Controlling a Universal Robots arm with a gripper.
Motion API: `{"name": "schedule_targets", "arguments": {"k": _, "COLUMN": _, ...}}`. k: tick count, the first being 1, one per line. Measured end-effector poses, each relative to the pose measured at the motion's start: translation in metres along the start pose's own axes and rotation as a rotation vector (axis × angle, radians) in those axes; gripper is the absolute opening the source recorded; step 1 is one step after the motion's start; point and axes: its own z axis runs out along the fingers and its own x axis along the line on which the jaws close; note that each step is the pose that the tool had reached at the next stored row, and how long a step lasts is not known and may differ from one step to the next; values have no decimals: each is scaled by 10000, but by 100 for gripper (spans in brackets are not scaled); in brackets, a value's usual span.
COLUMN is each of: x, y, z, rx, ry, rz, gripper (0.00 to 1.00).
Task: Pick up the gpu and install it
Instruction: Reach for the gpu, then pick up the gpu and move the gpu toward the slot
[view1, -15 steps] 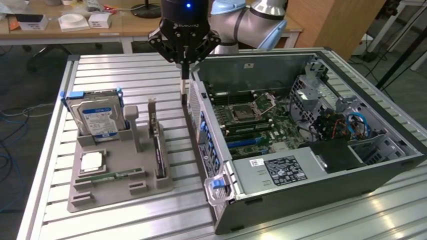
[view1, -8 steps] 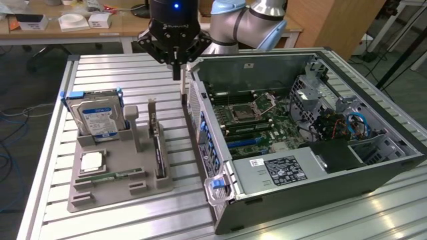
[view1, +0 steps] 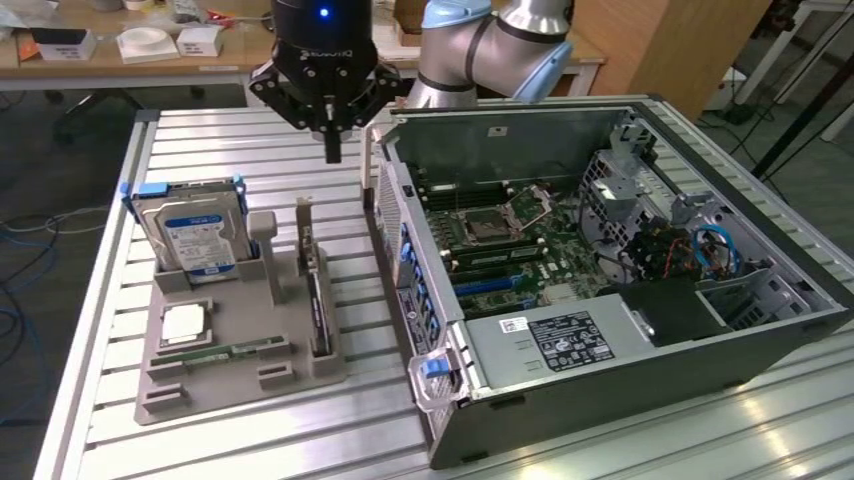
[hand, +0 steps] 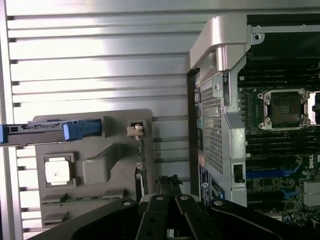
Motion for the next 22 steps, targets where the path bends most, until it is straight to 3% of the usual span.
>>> {"name": "schedule_targets", "arguments": {"k": 10, "x": 241, "y": -32, "z": 0, "rx": -1, "ry": 0, "rz": -1, "gripper": 11}}
{"name": "schedule_targets", "arguments": {"k": 22, "x": 252, "y": -33, "z": 0, "rx": 0, "ry": 1, "rz": -1, "gripper": 11}}
